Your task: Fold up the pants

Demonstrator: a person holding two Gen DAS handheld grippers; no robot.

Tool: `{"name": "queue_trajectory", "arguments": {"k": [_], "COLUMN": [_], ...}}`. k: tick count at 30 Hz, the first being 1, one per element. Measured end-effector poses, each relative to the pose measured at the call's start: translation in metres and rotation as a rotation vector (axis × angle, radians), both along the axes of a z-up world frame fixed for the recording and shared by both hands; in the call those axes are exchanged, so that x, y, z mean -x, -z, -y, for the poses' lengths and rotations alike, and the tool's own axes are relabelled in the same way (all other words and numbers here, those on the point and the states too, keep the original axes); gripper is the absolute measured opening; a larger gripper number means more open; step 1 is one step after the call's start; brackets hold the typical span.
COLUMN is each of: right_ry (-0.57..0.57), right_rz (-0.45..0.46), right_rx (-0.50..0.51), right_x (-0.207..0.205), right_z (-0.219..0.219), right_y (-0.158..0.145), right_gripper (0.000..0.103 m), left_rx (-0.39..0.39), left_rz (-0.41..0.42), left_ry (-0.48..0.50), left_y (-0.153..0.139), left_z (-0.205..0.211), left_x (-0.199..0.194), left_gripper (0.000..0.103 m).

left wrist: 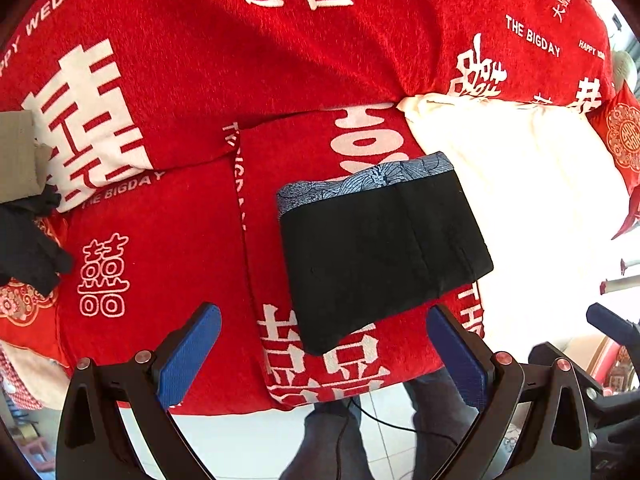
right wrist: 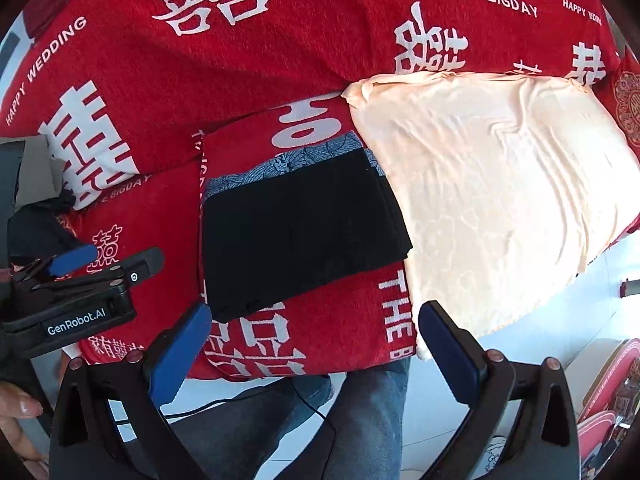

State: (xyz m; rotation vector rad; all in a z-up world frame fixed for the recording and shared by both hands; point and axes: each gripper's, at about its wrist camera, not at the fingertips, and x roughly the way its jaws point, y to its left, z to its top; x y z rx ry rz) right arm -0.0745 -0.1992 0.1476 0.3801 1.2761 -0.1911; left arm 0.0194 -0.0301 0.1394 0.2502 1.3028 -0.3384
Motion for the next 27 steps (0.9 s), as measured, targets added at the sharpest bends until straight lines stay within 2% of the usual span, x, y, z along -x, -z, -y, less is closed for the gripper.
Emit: {"name": "queue_trajectory", "arguments": {"k": [4, 11, 19, 27], "right_ry": [-0.011, -0.062, -0.054, -0.066], "right_rz": [-0.013, -0.014, -0.036, -0.048], "right_rx": [0.017, 0.004, 0.047, 0.036], "right_x": [0.001, -0.005, 0.003, -0.006], "right_z": [-0.005, 0.000, 0.038, 0.052], "right_y": [-0.001, -0.008, -0.012, -0.005], "right_gripper": [0.103, 0.103, 0.103, 0.103], "left_rx": [-0.023, -0.057, -0.048, -0.055], "left_rz": [0.011, -0.049, -0.011, -0.037], "left_ry": [-0.024, -0.095, -0.066, -0.149], "left_y": [-0.002, 0.008, -0.002, 0.006], "left_z": [-0.005, 0.007, 0.041, 0.028], "left_x": [0.006, 0.006, 0.015, 0.012], "left_gripper": [0.103, 0.103, 0.103, 0.103]}}
